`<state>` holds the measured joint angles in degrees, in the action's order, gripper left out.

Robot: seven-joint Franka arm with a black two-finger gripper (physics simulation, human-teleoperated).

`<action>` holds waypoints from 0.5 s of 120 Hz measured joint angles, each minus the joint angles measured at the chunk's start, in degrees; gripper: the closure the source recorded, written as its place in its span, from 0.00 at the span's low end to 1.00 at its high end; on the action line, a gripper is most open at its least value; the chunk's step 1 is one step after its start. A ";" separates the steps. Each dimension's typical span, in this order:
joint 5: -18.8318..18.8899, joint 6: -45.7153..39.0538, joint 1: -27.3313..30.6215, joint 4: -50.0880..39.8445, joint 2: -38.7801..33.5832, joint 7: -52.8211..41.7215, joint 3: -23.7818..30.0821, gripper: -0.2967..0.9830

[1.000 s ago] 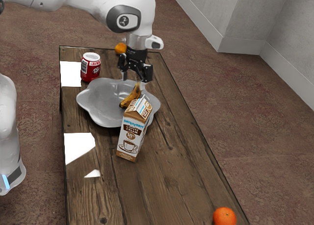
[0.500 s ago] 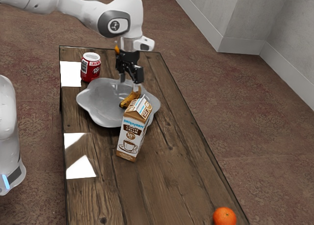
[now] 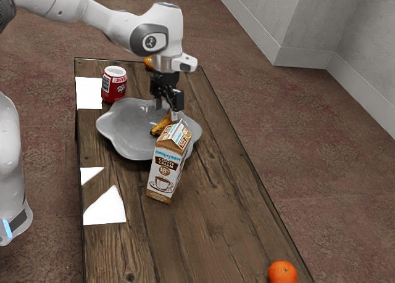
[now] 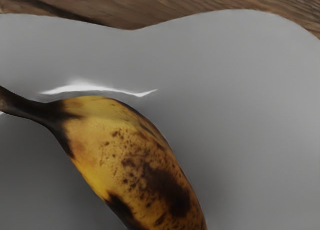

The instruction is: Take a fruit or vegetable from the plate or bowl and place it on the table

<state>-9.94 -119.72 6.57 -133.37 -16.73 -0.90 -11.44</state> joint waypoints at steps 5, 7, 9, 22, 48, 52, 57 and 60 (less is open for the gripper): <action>-0.07 -0.17 0.06 -0.42 0.21 0.26 0.00 0.23; -0.09 -0.24 0.05 -0.51 0.25 0.36 0.00 0.23; -0.11 -0.30 0.03 -0.58 0.29 0.45 0.00 0.23; -0.19 -0.86 -0.11 -0.75 0.49 1.02 0.06 0.23; -0.31 -1.69 -0.14 -0.90 0.95 1.90 0.09 0.23; -0.34 -1.78 -0.22 -0.92 1.27 2.01 0.12 0.23; -0.44 -1.92 -0.33 -0.94 1.69 2.14 0.12 0.23; -0.50 -2.01 -0.36 -0.94 1.91 2.21 0.11 0.23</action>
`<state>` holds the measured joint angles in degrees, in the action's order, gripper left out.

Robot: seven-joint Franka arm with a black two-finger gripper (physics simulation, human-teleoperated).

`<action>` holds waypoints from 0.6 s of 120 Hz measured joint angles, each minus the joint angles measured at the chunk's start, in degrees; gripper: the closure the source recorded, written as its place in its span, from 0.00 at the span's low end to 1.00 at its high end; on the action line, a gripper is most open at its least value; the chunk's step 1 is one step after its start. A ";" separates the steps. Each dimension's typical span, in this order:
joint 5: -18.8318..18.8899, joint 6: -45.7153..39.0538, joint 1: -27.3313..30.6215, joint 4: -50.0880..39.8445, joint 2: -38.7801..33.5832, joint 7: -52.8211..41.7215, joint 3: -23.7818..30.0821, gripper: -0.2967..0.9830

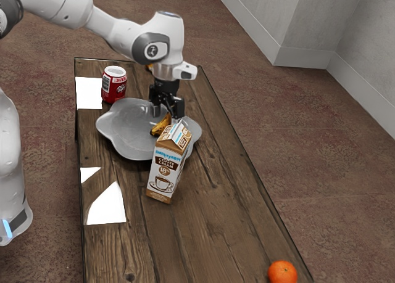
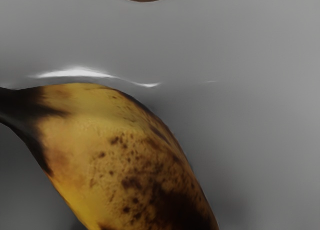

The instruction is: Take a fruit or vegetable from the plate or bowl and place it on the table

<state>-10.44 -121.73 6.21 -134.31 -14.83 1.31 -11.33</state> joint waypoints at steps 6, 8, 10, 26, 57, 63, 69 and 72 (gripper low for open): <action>-0.10 -0.15 -0.03 -0.03 0.54 0.14 0.00 0.23; -0.14 -0.19 -0.03 -0.03 0.70 0.18 0.02 0.23; -0.17 -0.23 -0.07 -0.02 0.82 0.23 0.01 0.24; -0.25 -0.46 -0.35 -0.01 1.11 0.54 0.04 0.33; -0.70 -1.32 -0.80 -0.01 1.98 1.15 0.07 0.46; -0.83 -1.55 -0.80 -0.01 2.05 1.24 0.04 0.49; -0.93 -1.73 -0.77 -0.01 2.22 1.34 0.01 0.52; -0.96 -1.81 -0.76 -0.01 2.30 1.38 0.00 0.54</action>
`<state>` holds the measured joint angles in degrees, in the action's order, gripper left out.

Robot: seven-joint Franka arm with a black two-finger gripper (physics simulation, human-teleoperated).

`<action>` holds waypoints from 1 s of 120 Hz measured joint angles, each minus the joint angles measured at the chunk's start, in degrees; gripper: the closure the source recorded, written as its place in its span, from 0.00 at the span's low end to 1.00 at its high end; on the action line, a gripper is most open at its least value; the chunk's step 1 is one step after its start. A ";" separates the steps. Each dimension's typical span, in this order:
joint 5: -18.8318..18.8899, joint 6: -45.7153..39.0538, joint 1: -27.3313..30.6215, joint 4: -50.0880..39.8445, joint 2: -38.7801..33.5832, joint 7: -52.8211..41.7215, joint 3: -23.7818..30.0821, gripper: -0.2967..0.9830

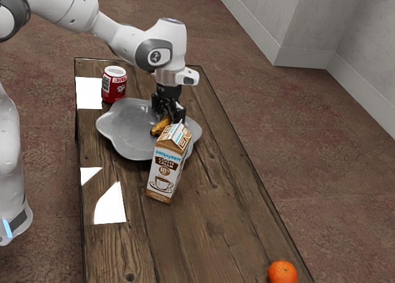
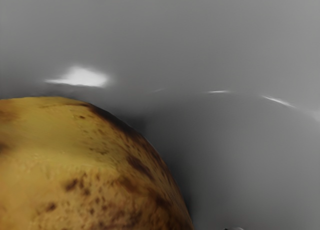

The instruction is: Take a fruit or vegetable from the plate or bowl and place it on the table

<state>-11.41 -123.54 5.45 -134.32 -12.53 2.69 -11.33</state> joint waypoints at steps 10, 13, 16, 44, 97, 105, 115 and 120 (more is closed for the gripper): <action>-0.08 -0.28 0.04 0.00 0.38 0.22 -0.01 0.53; -0.10 -0.34 0.05 0.00 0.42 0.30 -0.01 0.51; -0.14 -0.39 0.07 0.00 0.49 0.39 0.00 0.48; -0.90 -1.04 0.12 0.00 0.56 1.22 0.00 0.27; -0.55 -1.94 0.20 -0.61 -1.07 1.76 -0.05 0.65; -0.37 -2.12 0.12 -0.47 -1.92 1.92 -0.02 0.66; 0.36 -2.27 0.07 0.12 -3.34 2.12 -0.01 0.67; 0.98 -2.32 0.08 1.05 -3.98 2.20 -0.01 0.66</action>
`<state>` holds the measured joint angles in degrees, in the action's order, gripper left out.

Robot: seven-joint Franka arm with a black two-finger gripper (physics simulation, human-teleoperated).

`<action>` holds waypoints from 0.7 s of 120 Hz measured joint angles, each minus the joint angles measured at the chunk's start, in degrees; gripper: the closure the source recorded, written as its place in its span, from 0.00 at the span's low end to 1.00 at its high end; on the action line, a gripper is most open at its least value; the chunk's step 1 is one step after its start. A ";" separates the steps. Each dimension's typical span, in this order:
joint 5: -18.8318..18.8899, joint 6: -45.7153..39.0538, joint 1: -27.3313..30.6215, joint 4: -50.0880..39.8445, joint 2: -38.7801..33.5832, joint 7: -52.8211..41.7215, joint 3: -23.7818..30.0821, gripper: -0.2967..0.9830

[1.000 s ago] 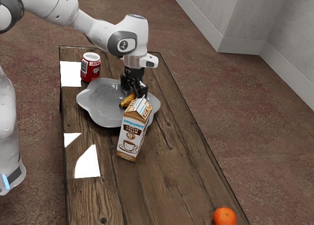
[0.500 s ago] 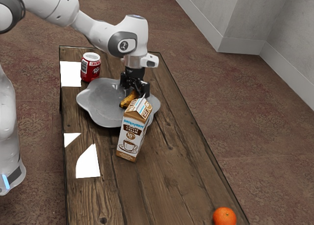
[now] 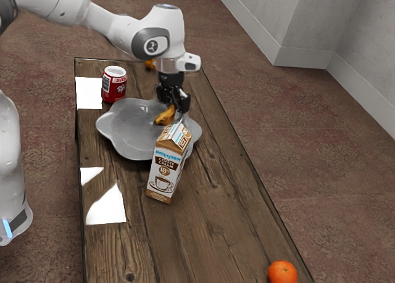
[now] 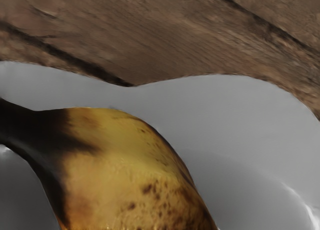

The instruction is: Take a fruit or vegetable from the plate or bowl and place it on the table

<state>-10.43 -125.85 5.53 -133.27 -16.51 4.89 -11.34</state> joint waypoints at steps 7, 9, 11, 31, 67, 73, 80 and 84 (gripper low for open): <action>1.19 -0.01 0.02 2.62 -0.34 0.10 -0.05 0.67; 1.62 0.00 0.08 3.51 -0.31 0.12 -0.06 0.67; 2.06 0.01 0.18 4.66 -0.16 0.14 -0.08 0.67; 6.11 0.06 0.96 28.64 14.36 -0.33 -1.44 0.67; 7.22 -0.18 1.69 39.21 22.30 -2.52 -1.66 0.35; 6.77 -0.19 1.54 36.92 18.94 -1.38 -1.70 0.31; 4.48 0.40 0.99 33.21 12.77 4.34 -1.63 0.29; 3.61 2.53 0.04 31.95 9.02 9.57 -1.46 0.27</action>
<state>-6.82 -123.32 5.57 -101.32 -7.49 14.46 -12.80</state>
